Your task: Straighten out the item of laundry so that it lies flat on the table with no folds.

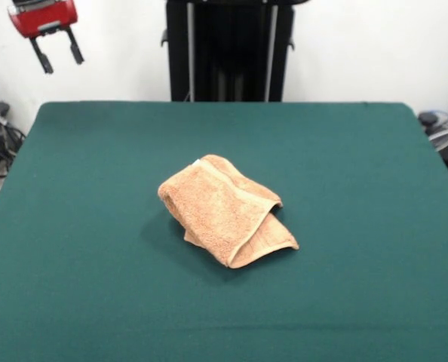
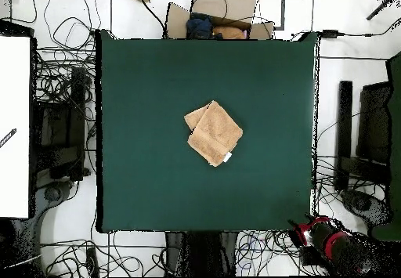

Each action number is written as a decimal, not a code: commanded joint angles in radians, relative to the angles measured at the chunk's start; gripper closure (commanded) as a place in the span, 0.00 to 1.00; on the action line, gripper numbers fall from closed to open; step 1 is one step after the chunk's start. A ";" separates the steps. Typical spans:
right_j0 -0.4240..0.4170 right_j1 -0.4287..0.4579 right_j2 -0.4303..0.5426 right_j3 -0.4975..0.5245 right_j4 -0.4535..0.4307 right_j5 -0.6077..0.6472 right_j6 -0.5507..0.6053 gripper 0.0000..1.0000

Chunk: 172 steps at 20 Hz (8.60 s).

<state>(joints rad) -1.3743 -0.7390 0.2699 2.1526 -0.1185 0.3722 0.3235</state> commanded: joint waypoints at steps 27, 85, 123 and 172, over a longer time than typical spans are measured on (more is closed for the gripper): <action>0.049 -0.047 0.002 0.120 0.012 -0.134 0.315 0.00; 0.014 -0.121 -0.010 0.118 0.006 -0.036 0.312 0.00; 0.231 -0.579 -0.092 0.557 0.257 -0.118 0.387 0.00; 0.288 -0.580 -0.240 0.315 0.205 0.132 0.261 0.00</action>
<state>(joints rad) -1.0967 -1.3266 0.0979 2.5602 0.1042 0.3917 0.3398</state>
